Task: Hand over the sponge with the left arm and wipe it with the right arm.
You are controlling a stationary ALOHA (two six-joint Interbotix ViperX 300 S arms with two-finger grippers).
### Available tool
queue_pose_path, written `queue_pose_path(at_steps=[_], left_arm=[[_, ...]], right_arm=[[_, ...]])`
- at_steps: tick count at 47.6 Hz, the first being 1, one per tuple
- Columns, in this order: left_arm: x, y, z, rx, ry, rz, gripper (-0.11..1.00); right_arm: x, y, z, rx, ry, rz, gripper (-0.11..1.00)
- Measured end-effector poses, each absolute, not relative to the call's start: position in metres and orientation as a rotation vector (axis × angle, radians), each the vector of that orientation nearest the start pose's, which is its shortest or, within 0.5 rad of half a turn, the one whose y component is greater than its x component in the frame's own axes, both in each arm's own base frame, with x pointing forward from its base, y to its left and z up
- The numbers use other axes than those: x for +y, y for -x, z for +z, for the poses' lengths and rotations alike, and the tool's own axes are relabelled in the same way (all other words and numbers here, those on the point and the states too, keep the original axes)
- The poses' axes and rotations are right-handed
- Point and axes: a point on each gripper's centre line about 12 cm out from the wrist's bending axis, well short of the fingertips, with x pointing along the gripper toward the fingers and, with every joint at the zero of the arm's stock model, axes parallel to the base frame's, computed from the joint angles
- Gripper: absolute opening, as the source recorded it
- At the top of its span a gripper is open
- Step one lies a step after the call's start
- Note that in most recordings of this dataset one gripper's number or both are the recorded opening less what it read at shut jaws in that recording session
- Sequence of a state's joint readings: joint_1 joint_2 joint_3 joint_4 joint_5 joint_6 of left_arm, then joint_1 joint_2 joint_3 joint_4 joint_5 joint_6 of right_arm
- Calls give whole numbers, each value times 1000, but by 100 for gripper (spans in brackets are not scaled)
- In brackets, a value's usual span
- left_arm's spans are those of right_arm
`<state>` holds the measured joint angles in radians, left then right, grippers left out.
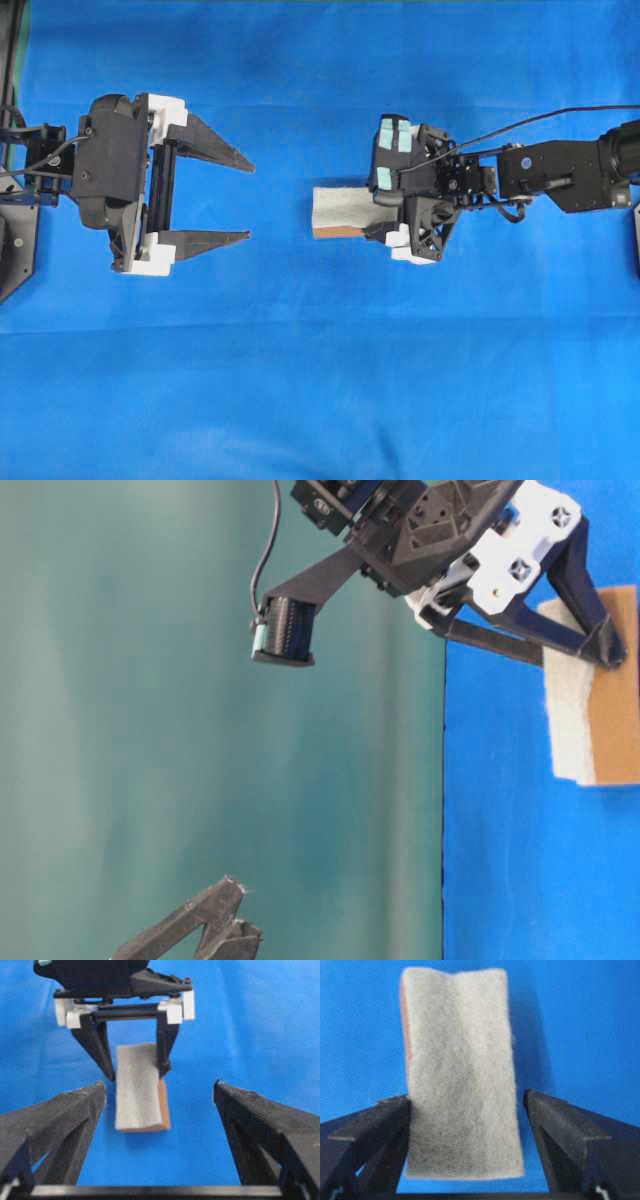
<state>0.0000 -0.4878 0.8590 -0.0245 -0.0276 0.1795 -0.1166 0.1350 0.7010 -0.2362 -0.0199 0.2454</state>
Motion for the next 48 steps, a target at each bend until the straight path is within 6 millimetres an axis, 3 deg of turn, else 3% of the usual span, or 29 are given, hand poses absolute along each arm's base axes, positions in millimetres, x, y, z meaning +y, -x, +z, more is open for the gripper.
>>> queue_pose_path(at_steps=[12, 38, 48], left_arm=[[0, -303, 271, 343, -158, -27, 90], [0, -303, 272, 341, -158, -27, 90], [0, -303, 272, 341, -158, -27, 90]], right_arm=[[-40, -379, 141, 771, -46, -110, 74], [-36, -356, 216, 657, -24, -122, 74], [-33, -350, 223, 620, -22, -113, 74]])
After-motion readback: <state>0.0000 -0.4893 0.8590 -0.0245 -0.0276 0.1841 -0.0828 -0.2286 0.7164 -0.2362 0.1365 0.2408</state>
